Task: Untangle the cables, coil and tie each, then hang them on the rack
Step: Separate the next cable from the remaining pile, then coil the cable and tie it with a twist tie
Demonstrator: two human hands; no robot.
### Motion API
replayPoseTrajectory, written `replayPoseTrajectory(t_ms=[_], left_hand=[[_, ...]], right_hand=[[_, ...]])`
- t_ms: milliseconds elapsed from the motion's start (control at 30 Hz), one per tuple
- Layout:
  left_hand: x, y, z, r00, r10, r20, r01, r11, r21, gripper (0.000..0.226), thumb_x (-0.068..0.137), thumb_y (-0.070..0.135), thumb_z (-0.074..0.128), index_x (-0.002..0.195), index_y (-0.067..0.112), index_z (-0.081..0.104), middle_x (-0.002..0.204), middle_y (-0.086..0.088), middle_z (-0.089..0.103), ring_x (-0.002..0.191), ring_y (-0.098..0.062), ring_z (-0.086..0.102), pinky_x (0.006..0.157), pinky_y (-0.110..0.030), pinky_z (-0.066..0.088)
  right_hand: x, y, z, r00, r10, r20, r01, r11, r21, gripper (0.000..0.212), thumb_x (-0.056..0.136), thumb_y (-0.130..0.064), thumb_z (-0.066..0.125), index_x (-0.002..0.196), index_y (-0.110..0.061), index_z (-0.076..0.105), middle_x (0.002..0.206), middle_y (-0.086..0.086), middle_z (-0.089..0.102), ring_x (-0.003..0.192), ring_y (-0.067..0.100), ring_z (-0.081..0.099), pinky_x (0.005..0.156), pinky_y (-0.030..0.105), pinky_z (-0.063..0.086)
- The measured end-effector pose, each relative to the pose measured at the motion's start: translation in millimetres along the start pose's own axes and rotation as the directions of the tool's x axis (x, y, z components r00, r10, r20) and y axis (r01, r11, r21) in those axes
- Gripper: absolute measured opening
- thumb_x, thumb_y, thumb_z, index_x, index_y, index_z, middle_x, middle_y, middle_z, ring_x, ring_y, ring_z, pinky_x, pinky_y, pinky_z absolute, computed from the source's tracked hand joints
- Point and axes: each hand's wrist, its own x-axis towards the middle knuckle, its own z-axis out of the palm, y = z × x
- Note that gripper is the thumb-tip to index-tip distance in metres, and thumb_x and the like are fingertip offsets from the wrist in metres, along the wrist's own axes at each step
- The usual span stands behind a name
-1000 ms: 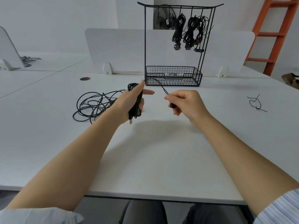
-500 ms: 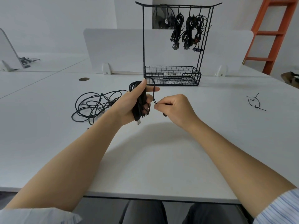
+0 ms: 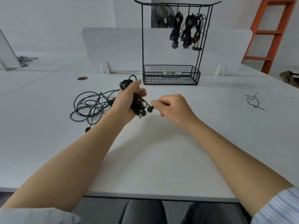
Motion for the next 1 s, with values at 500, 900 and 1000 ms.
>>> replayPoseTrajectory(t_ms=[500,900,1000], left_hand=[[-3.0,-9.1,4.2,0.988,-0.124,0.095,0.131,0.989,-0.073,0.039,0.093,0.032,0.052,0.061,0.018,0.035,0.042,0.005,0.032,0.037,-0.013,0.038,0.049,-0.02,0.042],[17.3,-30.5,3.6,0.983,-0.146,0.11,0.141,0.989,0.053,0.035,0.093,0.022,0.05,0.063,0.019,0.032,0.044,0.006,0.031,0.037,-0.01,0.035,0.043,-0.017,0.039],[16.4,-30.8,3.8,0.985,-0.137,0.109,0.13,0.989,0.07,0.034,0.093,0.022,0.049,0.063,0.019,0.032,0.044,0.006,0.031,0.038,-0.011,0.035,0.043,-0.017,0.039]], right_hand=[[29.6,96.8,-61.0,0.816,0.232,-0.529,-0.516,0.704,-0.488,0.029,0.09,-0.014,0.042,0.105,-0.005,0.065,0.119,0.018,0.049,0.115,0.035,0.037,0.089,0.039,0.035],[-3.7,163.4,-174.3,0.665,0.427,-0.613,-0.747,0.399,-0.532,0.032,0.09,-0.014,0.046,0.114,0.005,0.056,0.125,0.025,0.043,0.119,0.038,0.036,0.094,0.042,0.034],[-2.6,161.8,-175.3,0.664,0.453,-0.595,-0.748,0.395,-0.534,0.028,0.09,-0.006,0.043,0.113,0.006,0.054,0.123,0.025,0.048,0.119,0.039,0.039,0.092,0.042,0.036]])
